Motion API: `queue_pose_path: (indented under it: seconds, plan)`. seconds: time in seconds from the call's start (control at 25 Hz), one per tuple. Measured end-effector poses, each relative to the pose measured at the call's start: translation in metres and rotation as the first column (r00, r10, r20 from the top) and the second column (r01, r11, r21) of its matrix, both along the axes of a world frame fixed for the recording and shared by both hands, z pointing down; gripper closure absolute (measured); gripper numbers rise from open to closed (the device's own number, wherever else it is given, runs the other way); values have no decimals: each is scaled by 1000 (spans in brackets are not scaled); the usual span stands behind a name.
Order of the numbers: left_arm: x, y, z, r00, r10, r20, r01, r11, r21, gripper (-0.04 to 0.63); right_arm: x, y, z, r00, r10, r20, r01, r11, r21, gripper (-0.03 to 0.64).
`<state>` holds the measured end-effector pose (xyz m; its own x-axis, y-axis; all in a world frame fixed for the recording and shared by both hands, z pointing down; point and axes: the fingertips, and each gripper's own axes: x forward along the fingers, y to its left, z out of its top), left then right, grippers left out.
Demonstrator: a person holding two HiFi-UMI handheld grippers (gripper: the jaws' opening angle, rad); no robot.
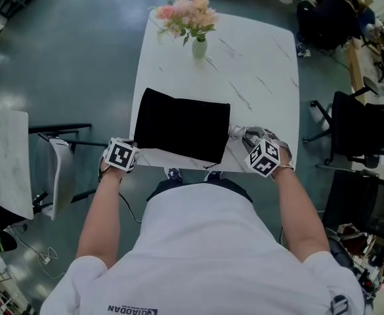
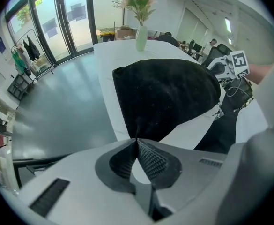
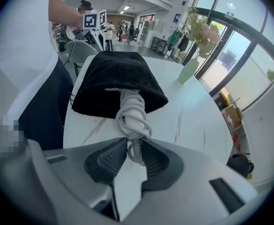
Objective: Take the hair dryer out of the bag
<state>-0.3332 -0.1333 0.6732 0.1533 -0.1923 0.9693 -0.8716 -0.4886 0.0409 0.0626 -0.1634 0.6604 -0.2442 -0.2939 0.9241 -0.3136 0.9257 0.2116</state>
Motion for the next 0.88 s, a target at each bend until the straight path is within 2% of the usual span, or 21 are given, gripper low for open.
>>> queue_pose_path:
  seconds: [0.24, 0.44, 0.6, 0.68, 0.72, 0.8, 0.88]
  plan:
    - [6, 11, 6, 995, -44, -89, 40, 998, -52, 572, 32, -4, 6, 1000, 11, -27, -12, 999, -32, 505]
    - [14, 26, 9, 987, -56, -153, 38, 992, -117, 572, 37, -5, 7, 1000, 15, -26, -16, 999, -40, 502]
    - [15, 22, 3, 983, -18, -184, 0, 995, -99, 559, 36, -4, 7, 998, 53, -13, -54, 997, -49, 474]
    - [13, 21, -5, 981, 9, -193, -28, 995, -97, 478, 36, -3, 3, 997, 75, 2, -75, 996, -57, 412]
    - [12, 21, -9, 980, 17, -199, -38, 994, -101, 465, 37, -3, 0, 996, 84, 7, -83, 995, -55, 402]
    - [10, 21, -19, 976, 27, -216, -51, 993, -108, 460, 38, -5, -9, 995, 98, 20, -97, 995, -40, 397]
    - [10, 11, -31, 973, 43, -225, -60, 996, -72, 459, 36, -9, -21, 993, 112, 46, -112, 994, -16, 397]
